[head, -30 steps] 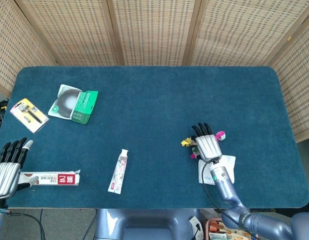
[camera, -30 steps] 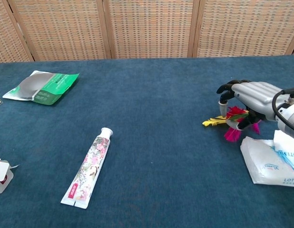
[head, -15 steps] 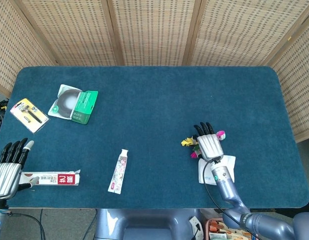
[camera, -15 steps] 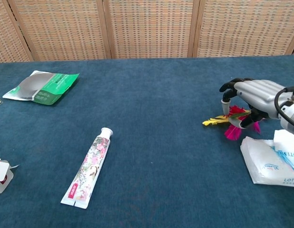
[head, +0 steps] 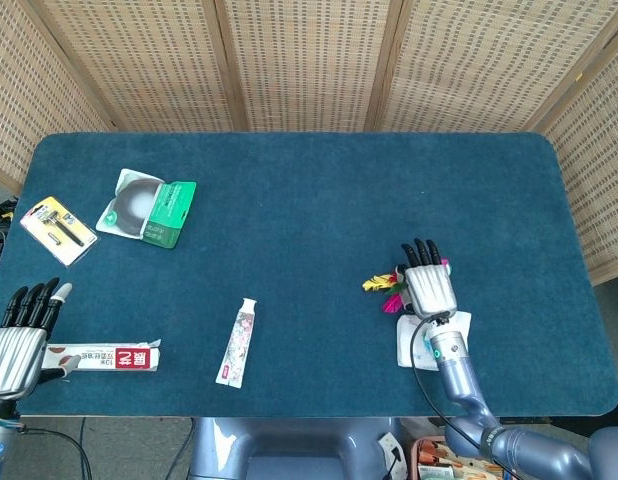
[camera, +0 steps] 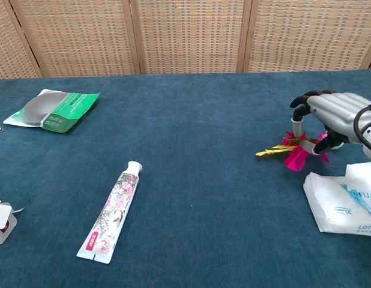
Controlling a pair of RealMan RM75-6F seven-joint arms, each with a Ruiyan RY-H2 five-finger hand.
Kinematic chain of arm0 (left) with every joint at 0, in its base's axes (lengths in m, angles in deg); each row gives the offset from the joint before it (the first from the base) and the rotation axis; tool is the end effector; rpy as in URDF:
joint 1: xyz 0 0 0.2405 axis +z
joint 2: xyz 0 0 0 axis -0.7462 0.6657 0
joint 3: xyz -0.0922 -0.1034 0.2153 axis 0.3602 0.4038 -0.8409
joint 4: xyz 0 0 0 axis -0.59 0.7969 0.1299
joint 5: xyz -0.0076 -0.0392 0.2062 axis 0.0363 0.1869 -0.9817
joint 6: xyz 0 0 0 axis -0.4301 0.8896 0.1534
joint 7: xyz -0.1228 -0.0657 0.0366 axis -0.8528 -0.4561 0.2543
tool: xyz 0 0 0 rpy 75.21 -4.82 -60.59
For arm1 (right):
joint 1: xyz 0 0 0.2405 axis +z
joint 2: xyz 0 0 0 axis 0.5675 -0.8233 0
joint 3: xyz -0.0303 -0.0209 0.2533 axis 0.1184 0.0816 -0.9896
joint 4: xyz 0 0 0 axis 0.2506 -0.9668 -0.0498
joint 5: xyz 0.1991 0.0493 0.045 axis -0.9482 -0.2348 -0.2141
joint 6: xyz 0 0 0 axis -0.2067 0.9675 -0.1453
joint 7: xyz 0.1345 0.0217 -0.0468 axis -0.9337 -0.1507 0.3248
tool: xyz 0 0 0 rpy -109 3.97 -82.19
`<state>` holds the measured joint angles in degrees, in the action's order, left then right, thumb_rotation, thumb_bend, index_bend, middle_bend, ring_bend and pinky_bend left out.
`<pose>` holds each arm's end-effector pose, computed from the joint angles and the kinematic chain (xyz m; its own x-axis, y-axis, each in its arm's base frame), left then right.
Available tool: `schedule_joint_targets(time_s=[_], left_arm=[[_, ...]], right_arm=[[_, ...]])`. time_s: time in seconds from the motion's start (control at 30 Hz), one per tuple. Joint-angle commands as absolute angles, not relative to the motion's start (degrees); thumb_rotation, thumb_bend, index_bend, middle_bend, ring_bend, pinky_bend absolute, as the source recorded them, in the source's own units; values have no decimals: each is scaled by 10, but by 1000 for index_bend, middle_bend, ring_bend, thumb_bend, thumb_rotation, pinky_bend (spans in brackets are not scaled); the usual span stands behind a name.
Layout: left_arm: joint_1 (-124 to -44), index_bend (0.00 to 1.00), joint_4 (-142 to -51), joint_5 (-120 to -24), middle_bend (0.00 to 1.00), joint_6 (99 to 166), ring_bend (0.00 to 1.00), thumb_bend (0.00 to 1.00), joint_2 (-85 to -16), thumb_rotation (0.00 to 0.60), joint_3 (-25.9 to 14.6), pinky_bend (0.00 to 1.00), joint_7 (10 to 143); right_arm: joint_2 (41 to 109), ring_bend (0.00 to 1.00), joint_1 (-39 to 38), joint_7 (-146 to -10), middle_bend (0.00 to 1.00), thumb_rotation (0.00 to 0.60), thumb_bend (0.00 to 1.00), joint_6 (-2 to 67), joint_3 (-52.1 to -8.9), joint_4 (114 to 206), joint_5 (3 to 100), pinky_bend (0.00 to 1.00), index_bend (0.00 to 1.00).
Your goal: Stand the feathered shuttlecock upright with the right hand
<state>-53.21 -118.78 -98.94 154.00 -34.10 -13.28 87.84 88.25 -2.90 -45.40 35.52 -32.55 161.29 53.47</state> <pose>-0.2948 0.1719 0.1337 0.5049 0.0297 0.8627 0.8624 -0.0599 -0.5027 -0.2076 -0.3274 -0.0136 0.5521 -0.0871 0.8292 -0.8309 -0.1402 0.5385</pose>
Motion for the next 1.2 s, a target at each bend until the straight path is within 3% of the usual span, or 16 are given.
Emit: schedule_joint_targets(time_s=[0.03, 1.2], left_arm=[[-532, 0, -1188, -989, 0, 1540, 0, 6, -341, 600, -133, 0, 878], [-532, 0, -1189, -985, 0, 1539, 0, 5, -333, 600, -131, 0, 859]], right_arm=[[882, 0, -30, -453, 127, 600, 398, 357, -326, 1613, 532, 0, 499], [915, 0, -13, -459, 228, 600, 398, 364, -333, 1601, 539, 0, 625]])
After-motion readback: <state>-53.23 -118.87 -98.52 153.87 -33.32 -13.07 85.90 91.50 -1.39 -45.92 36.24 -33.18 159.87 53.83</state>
